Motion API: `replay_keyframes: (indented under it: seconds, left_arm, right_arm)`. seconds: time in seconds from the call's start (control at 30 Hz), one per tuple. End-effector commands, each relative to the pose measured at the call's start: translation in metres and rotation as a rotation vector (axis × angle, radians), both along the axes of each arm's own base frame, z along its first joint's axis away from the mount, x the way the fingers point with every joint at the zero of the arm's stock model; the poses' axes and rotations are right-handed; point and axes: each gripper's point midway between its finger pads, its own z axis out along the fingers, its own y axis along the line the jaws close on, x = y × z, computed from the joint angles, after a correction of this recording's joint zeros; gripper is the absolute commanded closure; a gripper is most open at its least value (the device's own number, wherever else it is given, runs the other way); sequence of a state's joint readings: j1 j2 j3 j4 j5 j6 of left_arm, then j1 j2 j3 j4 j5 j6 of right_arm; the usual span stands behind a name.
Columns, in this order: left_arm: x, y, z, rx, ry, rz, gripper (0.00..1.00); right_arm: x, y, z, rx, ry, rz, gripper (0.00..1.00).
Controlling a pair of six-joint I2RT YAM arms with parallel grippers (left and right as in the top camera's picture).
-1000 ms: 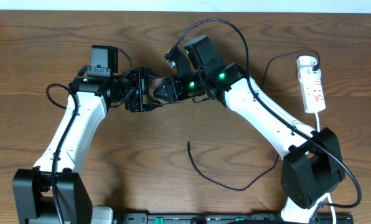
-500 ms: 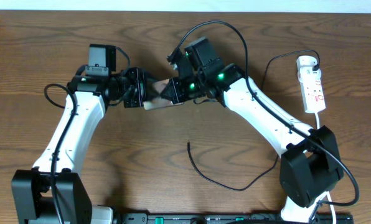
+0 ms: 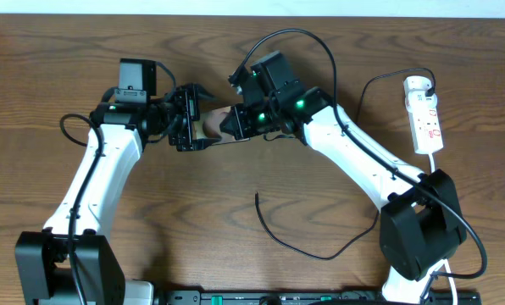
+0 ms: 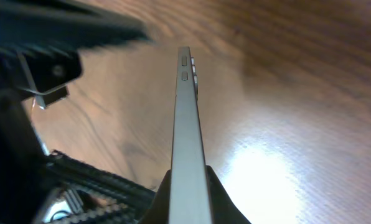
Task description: Plug charger to phone and switch on socket
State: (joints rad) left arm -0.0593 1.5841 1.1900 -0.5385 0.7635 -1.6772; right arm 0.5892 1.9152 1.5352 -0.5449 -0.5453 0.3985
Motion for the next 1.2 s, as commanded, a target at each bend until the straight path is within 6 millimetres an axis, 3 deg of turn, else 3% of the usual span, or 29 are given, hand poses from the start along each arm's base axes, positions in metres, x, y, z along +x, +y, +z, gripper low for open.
replay_keyframes:
  seconds: [0.0, 0.1, 0.17, 0.27, 0.43, 0.53, 0.73, 1.03, 1.17]
  left_arm:
    - [0.005, 0.003, 0.013, -0.058, -0.049, -0.027, 0.09]
    - [0.009, 0.005, 0.019, -0.074, -0.094, -0.043, 0.08]
    - [0.017, 0.008, 0.028, -0.081, -0.175, -0.07, 0.08]
    - [0.03, 0.012, 0.039, -0.059, -0.294, -0.093, 0.08]
    - [0.05, 0.019, 0.057, 0.009, -0.513, -0.141, 0.08]
    - [0.066, 0.025, 0.075, 0.078, -0.687, -0.165, 0.07]
    - [0.077, 0.029, 0.092, 0.085, -0.773, -0.135, 0.07]
    - [0.095, 0.035, 0.13, 0.066, -0.911, -0.052, 0.07]
    - [0.104, 0.041, 0.144, 0.075, -0.959, 0.009, 0.07]
  right_arm:
    - [0.024, -0.018, 0.013, -0.002, -0.054, -0.062, 0.99]
    - [0.043, -0.039, 0.01, -0.04, -0.076, -0.137, 0.99]
    - [0.066, -0.07, 0.007, -0.073, -0.076, -0.253, 0.99]
    - [0.087, -0.1, 0.009, -0.034, 0.003, -0.418, 0.99]
    - [0.104, -0.12, 0.018, 0.128, 0.223, -0.665, 0.99]
    - [0.112, -0.111, 0.04, 0.321, 0.397, -0.755, 0.99]
    - [0.117, -0.077, 0.1, 0.601, 0.487, -0.639, 0.99]
    - [0.103, -0.039, 0.144, 0.746, 0.511, -0.504, 0.99]
    - [0.09, -0.012, 0.174, 0.83, 0.484, -0.413, 0.99]
